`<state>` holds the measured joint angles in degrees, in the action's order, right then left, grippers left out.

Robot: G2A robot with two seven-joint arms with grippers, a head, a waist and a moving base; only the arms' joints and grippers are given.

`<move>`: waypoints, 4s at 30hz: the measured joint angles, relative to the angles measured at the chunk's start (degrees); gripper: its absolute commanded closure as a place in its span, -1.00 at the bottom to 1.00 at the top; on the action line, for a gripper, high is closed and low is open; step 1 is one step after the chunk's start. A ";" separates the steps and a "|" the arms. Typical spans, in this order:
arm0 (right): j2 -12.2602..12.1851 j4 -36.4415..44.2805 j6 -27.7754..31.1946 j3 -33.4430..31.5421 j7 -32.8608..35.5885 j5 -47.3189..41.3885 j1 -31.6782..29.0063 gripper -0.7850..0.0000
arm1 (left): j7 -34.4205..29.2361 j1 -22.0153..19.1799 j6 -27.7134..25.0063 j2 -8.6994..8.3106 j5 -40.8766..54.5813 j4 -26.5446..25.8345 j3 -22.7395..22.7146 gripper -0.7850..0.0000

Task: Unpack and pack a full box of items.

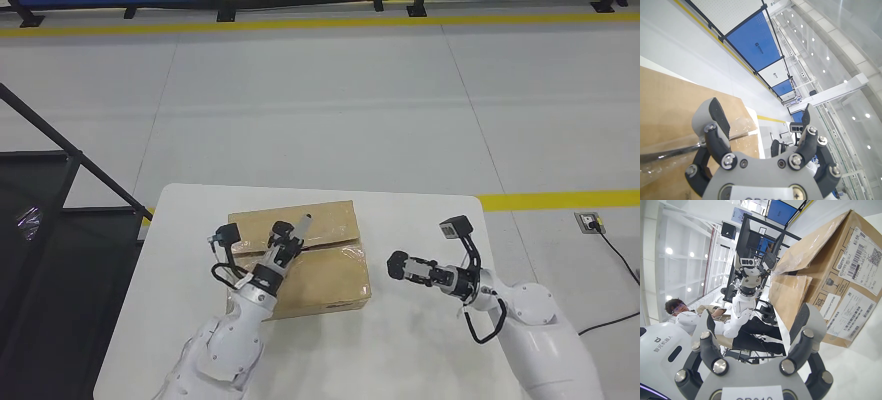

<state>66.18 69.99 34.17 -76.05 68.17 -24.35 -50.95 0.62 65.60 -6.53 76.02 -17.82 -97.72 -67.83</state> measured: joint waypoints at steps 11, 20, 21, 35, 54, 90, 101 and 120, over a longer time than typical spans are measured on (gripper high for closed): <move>2.01 1.72 -6.10 9.31 -4.55 4.61 10.31 -1.00 | -4.16 12.33 -3.85 -2.14 7.63 -14.89 -18.62 -1.00; 7.55 -11.43 -15.19 24.06 -6.69 2.61 26.27 -1.00 | -11.77 17.19 -7.37 -3.34 13.44 -7.94 -30.29 -1.00; 8.08 -12.90 -15.72 25.13 -6.27 2.34 27.51 -1.00 | -12.07 17.22 -7.69 -3.37 13.71 -7.39 -30.40 -1.00; 13.20 -24.51 -19.31 33.06 -6.38 3.26 36.24 -1.00 | -15.63 14.98 -8.71 -3.58 13.26 -5.48 -27.37 -1.00; 16.80 -34.19 -22.02 36.22 -2.09 4.53 39.74 -1.00 | -15.87 8.55 -5.74 -3.53 7.70 -1.16 -21.21 -1.00; 25.22 -42.32 -14.12 38.78 -6.49 1.65 39.81 -1.00 | -12.11 11.49 -9.73 -3.79 12.77 0.10 -23.35 -1.00; 30.34 -46.42 -14.40 40.76 -7.18 0.33 41.47 -1.00 | -12.06 18.70 -14.63 -4.47 20.29 2.91 -32.46 -1.00; 38.81 -53.02 -13.71 43.34 -10.58 1.24 41.97 -1.00 | -14.28 20.85 -17.30 -4.86 22.58 6.53 -35.01 -1.00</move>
<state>104.99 16.97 20.46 -32.71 57.59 -23.12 -8.98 -13.66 86.44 -23.83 71.16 4.76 -91.19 -102.84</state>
